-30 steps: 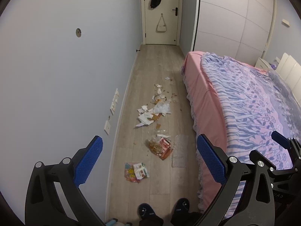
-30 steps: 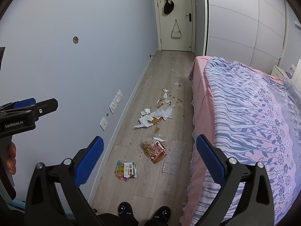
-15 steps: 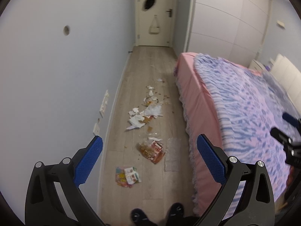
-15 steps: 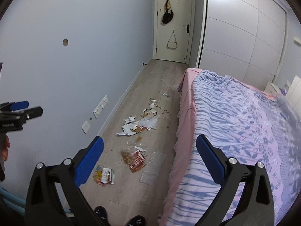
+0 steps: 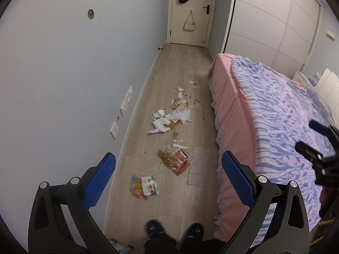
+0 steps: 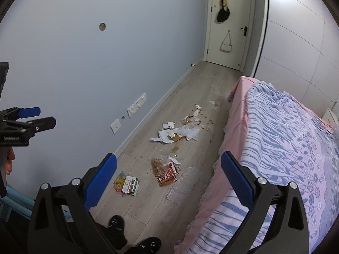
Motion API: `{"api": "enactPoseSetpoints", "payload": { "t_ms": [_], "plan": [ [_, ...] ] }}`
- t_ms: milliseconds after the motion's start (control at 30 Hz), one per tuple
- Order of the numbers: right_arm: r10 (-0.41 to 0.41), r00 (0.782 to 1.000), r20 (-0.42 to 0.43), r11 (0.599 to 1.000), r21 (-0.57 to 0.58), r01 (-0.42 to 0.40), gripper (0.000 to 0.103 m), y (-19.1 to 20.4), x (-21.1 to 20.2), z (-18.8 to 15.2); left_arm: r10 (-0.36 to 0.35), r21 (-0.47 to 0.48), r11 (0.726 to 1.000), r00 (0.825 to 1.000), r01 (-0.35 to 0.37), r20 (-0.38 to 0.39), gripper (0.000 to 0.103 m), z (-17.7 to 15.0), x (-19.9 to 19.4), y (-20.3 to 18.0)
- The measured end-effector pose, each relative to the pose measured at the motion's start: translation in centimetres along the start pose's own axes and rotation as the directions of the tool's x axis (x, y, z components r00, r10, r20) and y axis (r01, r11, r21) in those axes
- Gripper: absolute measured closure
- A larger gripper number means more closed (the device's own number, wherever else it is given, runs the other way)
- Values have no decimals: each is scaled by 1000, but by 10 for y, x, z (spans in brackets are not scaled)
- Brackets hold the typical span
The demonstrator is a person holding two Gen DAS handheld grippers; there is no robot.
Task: Collect trash
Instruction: 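Lower the right tool toward the clear plastic bag of food scraps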
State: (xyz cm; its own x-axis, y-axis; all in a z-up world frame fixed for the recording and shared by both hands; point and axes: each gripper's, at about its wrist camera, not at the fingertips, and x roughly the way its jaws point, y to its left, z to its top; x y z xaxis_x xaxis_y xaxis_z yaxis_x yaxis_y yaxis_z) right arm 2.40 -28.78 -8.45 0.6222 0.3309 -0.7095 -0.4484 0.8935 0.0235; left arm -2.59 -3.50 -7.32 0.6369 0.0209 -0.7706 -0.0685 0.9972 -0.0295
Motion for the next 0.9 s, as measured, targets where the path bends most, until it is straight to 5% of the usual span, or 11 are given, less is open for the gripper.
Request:
{"api": "enactPoseSetpoints", "payload": {
  "t_ms": [233,600,900],
  "plan": [
    [52,999,0,998,39,-52,7,16,39,26,-12,20,1000,1000,13,-26,6,13,39,32],
    [-41,998,-40,997,71,43,7,35,122,71,-119,141,982,992,122,-32,6,68,153,78],
    [-51,991,-125,994,92,63,7,36,211,63,-158,229,958,983,175,-89,6,70,247,76]
  ]
}}
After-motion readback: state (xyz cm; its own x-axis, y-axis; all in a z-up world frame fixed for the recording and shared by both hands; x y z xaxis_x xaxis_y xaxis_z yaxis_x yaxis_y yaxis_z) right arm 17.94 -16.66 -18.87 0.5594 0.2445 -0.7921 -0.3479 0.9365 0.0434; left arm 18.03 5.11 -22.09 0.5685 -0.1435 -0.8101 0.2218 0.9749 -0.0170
